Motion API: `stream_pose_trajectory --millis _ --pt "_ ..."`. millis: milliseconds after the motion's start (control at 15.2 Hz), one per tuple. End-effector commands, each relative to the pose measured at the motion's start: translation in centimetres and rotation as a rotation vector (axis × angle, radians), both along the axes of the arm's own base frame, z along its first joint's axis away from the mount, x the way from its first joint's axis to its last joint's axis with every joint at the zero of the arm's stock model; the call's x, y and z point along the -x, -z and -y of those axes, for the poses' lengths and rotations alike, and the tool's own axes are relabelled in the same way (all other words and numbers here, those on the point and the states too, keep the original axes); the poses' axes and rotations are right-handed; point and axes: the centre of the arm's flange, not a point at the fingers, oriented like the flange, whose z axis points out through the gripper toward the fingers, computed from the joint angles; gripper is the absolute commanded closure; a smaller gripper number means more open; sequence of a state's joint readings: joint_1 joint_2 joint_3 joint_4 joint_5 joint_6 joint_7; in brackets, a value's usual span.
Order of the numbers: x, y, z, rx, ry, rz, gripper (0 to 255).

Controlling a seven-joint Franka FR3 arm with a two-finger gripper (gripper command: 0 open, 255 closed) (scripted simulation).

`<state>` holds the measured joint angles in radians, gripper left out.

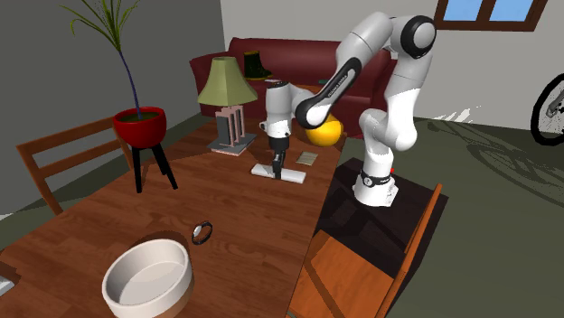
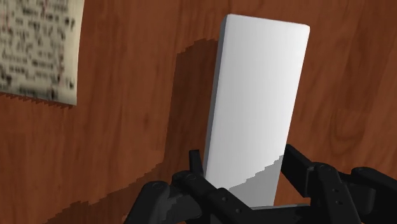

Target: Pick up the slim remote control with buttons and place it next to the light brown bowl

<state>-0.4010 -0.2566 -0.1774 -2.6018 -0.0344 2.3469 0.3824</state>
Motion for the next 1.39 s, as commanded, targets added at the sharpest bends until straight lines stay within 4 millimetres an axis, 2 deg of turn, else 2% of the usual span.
stream_pose_trajectory --millis 0,1320 --pt "0.0 -1.0 0.0 0.000 0.000 0.000 255" --pt "0.0 -11.6 0.0 0.000 0.000 0.000 255"
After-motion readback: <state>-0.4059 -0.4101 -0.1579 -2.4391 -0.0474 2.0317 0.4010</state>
